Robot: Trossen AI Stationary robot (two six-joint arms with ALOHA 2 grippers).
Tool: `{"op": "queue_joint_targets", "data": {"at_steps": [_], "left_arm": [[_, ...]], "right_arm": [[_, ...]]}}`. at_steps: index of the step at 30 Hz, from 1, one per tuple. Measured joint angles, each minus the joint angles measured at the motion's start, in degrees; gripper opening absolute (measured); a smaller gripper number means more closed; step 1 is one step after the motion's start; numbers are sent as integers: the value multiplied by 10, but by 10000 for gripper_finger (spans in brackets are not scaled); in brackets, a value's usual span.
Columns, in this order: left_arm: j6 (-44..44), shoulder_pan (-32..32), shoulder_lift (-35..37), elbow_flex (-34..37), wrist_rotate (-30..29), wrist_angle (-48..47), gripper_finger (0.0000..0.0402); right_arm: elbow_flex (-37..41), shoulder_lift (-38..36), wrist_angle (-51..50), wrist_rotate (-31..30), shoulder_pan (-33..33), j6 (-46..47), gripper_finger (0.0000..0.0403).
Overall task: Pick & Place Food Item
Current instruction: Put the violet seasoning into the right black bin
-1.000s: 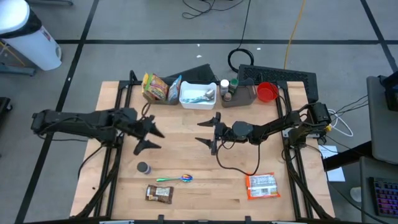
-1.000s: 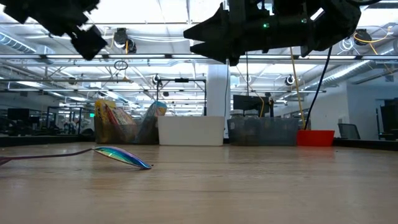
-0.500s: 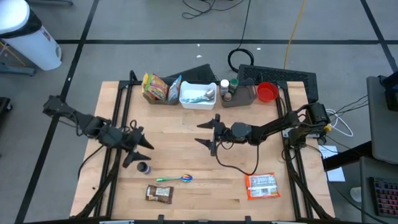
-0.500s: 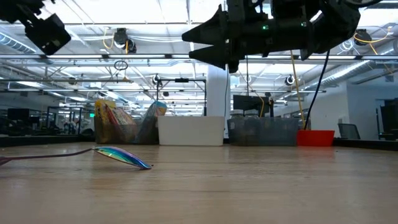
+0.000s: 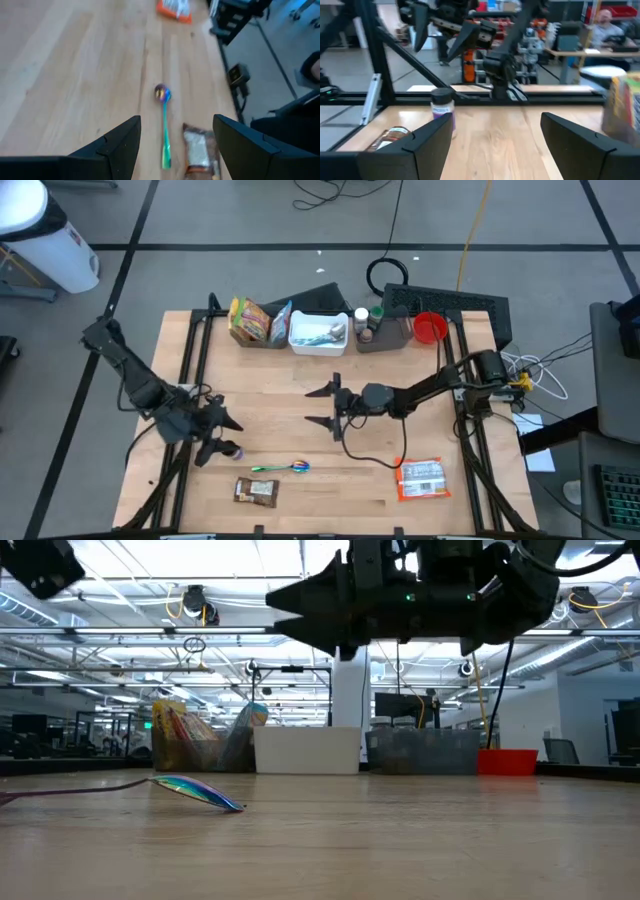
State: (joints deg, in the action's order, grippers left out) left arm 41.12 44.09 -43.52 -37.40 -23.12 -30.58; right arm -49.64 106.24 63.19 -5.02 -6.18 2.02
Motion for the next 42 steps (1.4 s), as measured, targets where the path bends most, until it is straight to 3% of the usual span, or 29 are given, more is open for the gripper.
{"op": "queue_joint_targets", "data": {"at_steps": [8,14,19,27,34,42], "left_arm": [[35,134,3,-34,-182,-14,255],[139,228,-6,-34,-290,-87,255],[164,267,-23,-34,-343,-115,255],[94,290,-64,-7,-441,-117,255],[92,283,-66,3,-471,-102,255],[-6,271,-66,3,-466,-56,255]], "right_arm": [[-26,0,0,73,24,-27,293],[-28,0,-6,98,35,2,293],[-28,0,-9,97,35,35,293],[-28,0,-24,95,23,82,293],[-28,0,-18,93,23,110,293],[-28,0,-21,63,23,110,293]]}}
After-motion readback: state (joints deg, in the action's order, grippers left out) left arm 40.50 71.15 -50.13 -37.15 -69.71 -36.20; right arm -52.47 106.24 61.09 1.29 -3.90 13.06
